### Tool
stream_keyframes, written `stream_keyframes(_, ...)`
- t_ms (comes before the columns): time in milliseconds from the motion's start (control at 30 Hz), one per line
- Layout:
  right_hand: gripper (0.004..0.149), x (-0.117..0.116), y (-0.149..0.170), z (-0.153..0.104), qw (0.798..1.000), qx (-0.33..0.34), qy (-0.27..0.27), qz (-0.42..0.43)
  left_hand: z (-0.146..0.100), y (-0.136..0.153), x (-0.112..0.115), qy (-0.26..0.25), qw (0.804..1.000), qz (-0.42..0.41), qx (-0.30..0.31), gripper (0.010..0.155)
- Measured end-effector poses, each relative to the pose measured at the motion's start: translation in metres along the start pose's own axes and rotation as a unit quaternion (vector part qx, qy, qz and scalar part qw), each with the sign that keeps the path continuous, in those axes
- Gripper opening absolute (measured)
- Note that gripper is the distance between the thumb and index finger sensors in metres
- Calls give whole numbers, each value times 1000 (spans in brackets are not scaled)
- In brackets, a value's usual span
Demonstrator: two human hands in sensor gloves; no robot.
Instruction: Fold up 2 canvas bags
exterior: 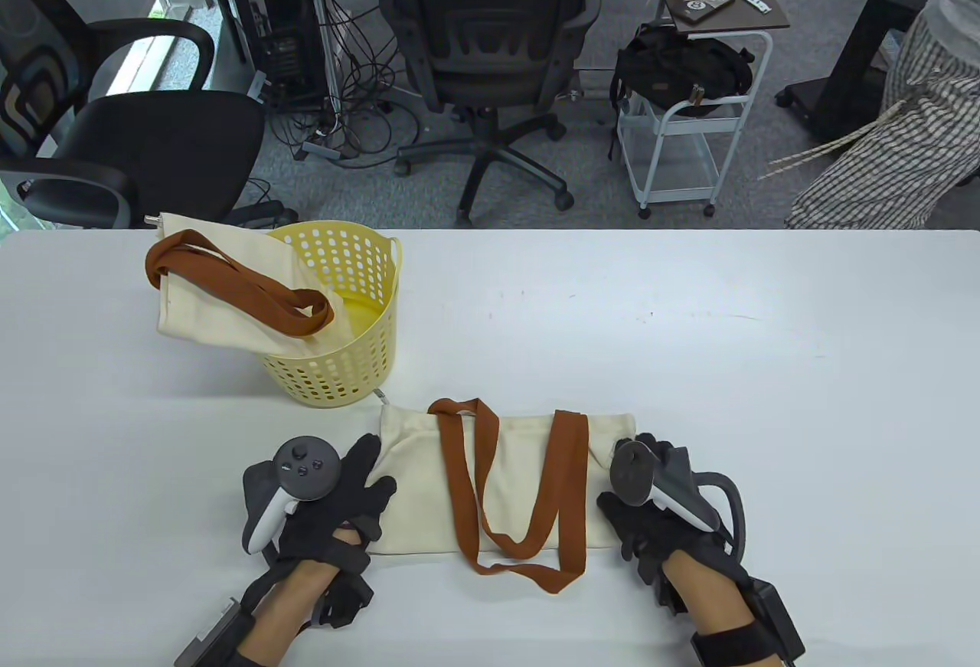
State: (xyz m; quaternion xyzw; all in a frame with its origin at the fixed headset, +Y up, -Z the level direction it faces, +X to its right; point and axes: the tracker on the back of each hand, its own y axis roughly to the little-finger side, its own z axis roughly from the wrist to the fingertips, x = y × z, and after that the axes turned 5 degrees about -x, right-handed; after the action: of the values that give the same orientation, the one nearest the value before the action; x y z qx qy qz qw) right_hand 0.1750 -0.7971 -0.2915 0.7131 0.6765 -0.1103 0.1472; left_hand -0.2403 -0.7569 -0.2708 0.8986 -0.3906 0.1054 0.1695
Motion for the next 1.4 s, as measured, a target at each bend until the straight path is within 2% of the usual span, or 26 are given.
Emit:
stream_keyframes(167,76,0,-5,-2,1000,18,-1,13,-2,-1,-17,14,995,-96,7,64)
stream_keyframes(300,76,1,-12,-4,999,31,-4,37,-4,-14,-28,36,985,-163,33,63)
stream_keyframes(367,76,2,-14,-5,998,38,-4,41,-6,-25,-29,47,981,-184,45,63)
stream_keyframes(500,75,2,-19,-8,998,48,-6,49,-9,-54,-24,58,981,-169,72,63)
stream_keyframes(700,72,7,-21,-11,996,53,8,64,-8,-94,2,84,981,-147,93,63)
stream_keyframes(933,67,12,-21,-15,992,69,11,104,6,-123,41,114,982,-116,96,63)
stream_keyframes(1200,64,16,-5,-10,975,63,-13,215,29,-127,99,145,982,-98,73,62)
stream_keyframes(1400,74,14,4,-6,946,72,-39,313,35,-124,120,152,984,-72,59,60)
